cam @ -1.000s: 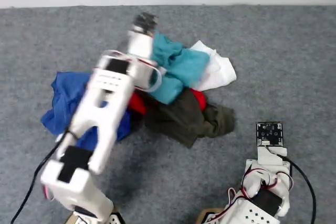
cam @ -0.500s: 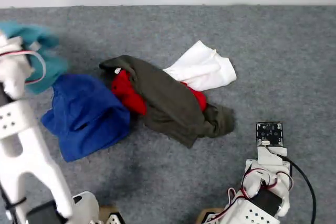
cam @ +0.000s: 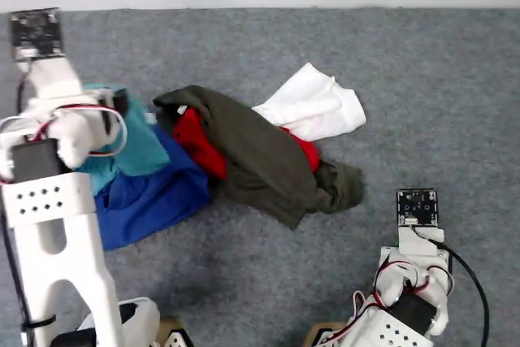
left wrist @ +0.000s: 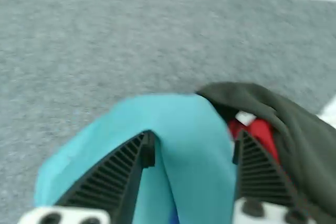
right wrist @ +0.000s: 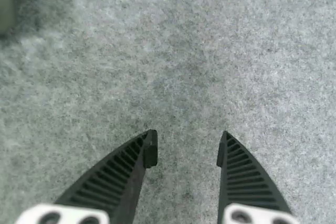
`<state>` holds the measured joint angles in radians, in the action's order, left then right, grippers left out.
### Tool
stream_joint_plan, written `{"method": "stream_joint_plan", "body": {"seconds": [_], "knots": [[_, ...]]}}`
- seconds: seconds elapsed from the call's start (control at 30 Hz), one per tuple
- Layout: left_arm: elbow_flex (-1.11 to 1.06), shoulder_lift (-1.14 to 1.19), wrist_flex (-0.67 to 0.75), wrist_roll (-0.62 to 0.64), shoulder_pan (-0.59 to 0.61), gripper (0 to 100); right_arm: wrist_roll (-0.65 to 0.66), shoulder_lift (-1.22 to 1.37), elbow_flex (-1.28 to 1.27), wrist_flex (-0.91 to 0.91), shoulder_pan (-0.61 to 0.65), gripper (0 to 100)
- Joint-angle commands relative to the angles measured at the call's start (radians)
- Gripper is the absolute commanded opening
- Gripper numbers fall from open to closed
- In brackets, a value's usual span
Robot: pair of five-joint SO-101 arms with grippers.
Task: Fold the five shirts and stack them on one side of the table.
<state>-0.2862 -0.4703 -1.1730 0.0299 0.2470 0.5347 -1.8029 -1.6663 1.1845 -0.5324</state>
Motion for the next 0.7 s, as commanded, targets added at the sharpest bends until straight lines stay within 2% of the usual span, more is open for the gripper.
{"method": "stream_joint_plan", "body": {"seconds": [0.0,0.17,0.43,0.53,0.67], "knots": [[-0.018,-0.037,-0.006,-0.005,-0.095,26,0.011,-0.01,-0.014,-0.005,-0.012,20.1],[-0.211,-0.035,0.025,-0.005,-0.229,26,0.011,-0.01,-0.014,-0.004,-0.012,20.1],[-0.542,-0.035,0.198,-0.009,-0.351,26,0.011,-0.01,-0.014,-0.004,-0.012,20.1],[-0.588,-0.035,0.261,-0.011,-0.308,26,0.011,-0.01,-0.014,-0.004,-0.012,20.1],[-0.653,-0.035,0.407,-0.011,-0.14,26,0.011,-0.01,-0.014,-0.004,-0.012,20.0]]}}
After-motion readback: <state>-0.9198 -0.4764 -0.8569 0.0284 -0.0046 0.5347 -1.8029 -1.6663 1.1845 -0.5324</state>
